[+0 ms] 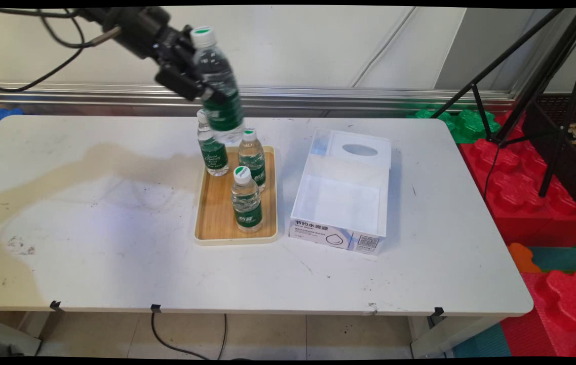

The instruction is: Place the picked object on the tray

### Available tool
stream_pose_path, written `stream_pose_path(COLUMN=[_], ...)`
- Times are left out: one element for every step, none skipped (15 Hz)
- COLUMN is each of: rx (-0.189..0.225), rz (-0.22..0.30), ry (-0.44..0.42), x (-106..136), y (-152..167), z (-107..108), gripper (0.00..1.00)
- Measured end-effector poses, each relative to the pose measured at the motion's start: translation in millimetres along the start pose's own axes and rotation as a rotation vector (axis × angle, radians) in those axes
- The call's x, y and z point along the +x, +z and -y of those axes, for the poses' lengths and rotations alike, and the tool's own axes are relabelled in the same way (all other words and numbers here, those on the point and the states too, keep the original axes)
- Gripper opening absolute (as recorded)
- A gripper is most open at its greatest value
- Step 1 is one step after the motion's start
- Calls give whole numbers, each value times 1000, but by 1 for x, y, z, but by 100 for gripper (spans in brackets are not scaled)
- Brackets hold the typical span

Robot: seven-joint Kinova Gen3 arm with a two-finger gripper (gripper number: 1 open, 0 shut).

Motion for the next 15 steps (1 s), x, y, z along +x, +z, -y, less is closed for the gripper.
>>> stream_pose_path(rx=[3, 5, 5, 6, 6, 7, 7, 9, 10, 13, 14, 16, 17, 17, 16], rz=[10, 20, 32, 40, 47, 55, 62, 70, 76, 84, 89, 94, 99, 102, 106], ry=[-5, -12, -17, -20, -21, -24, -26, -29, -31, -34, -35, -38, -40, -42, -44], x=[-8, -17, -26, -33, -38, -46, -51, -59, -65, -72, -77, -84, -91, -96, -100], y=[-5, -10, -12, -13, -13, -13, -12, -10, -8, -4, -2, 3, 9, 14, 18], z=[-1, -3, -4, -6, -6, -7, -7, -7, -7, -7, -7, -6, -5, -5, -4], gripper=[0, 0, 0, 0, 0, 0, 0, 0, 0, 0, 0, 0, 0, 0, 0])
